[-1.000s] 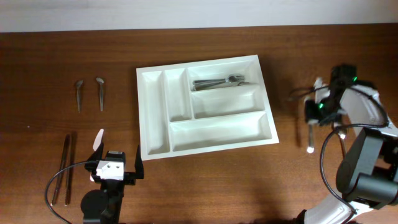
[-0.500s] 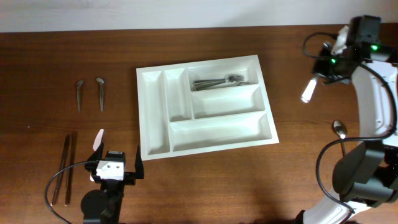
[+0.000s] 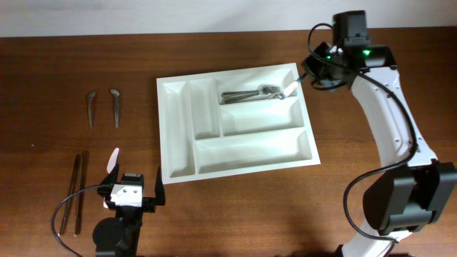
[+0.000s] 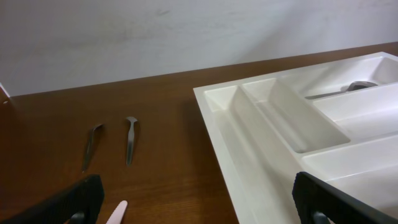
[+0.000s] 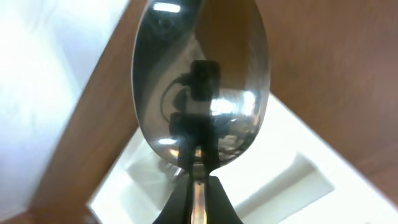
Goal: Pack container
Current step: 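Lift the spoon with the right gripper and carry it over the tray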
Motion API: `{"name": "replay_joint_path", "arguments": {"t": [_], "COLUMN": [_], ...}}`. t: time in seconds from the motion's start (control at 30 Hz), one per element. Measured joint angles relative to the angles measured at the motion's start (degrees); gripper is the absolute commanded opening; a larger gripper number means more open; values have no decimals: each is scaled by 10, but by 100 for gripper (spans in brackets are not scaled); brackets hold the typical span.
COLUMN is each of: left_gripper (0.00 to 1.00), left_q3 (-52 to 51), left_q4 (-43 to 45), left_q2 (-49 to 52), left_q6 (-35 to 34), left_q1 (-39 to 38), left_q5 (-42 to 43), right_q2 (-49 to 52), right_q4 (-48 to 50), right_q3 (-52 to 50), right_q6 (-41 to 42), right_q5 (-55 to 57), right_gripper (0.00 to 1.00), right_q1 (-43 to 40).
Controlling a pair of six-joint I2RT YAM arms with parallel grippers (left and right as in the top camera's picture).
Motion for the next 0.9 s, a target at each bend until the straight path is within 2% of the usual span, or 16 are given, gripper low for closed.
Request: {"name": "replay_joint_path", "arguments": {"t": [0.2,0.37,0.57,0.9], "left_gripper": [99,99,99,99], "left_q3": [0,0,0,0], "left_q4": [0,0,0,0], "left_q2": [0,0,0,0], "left_q6": [0,0,0,0], "left_q1": [0,0,0,0], "left_q5": [0,0,0,0], "right_q2": [0,0,1,4], "right_q4": [-12,-5,49,40], "right_q3": [-9,-57,-119,-123], "right_q6": [175,269,314,333], "right_q5": [16,28,35,55], "right_gripper": [4,4,4,4], "right_q1": [14,38,90,126]}}
